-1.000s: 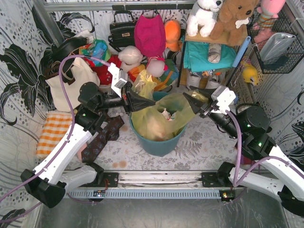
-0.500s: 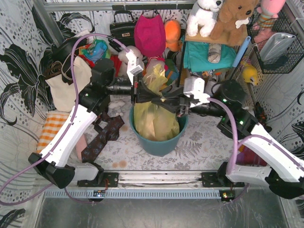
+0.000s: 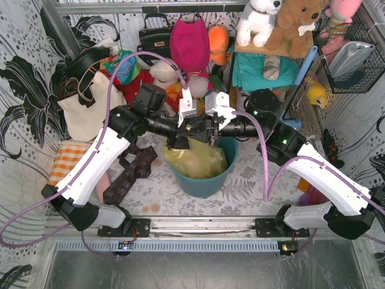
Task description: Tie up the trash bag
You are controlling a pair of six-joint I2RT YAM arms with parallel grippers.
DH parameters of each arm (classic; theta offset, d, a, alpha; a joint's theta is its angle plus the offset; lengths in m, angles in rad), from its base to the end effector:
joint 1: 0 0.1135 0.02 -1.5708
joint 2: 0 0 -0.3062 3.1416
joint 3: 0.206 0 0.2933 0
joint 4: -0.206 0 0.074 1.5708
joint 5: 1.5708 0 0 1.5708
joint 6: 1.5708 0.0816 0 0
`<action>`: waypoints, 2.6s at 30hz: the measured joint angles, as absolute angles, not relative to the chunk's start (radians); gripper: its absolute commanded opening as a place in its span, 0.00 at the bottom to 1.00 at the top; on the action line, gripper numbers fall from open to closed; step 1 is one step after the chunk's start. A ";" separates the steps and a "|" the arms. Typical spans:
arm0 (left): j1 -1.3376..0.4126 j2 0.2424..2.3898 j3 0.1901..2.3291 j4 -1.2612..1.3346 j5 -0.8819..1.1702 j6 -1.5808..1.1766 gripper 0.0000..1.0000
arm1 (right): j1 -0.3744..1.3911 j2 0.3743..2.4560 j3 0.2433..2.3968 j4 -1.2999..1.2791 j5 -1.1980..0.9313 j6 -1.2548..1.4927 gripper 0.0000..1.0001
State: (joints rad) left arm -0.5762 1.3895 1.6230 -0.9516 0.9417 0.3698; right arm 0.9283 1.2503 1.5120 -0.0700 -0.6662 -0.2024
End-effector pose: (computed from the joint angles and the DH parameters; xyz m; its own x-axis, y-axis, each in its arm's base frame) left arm 0.2341 -0.2308 0.4592 -0.2140 0.3927 -0.8944 0.9744 0.0212 -0.2239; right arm 0.1519 0.2872 0.5627 0.3114 0.1524 -0.9380 -0.9497 0.0163 -0.3127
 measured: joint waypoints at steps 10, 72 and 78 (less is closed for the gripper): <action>-0.576 1.358 1.578 -1.044 0.881 0.429 0.00 | 0.928 1.230 1.491 -0.058 -0.667 -0.155 0.47; -0.575 1.049 1.827 -0.914 0.517 0.267 0.88 | 0.928 0.980 1.200 -0.052 -0.175 0.246 0.00; -0.575 1.047 1.898 -0.935 0.695 0.292 0.90 | 0.928 0.973 1.200 -0.052 -0.175 0.246 0.00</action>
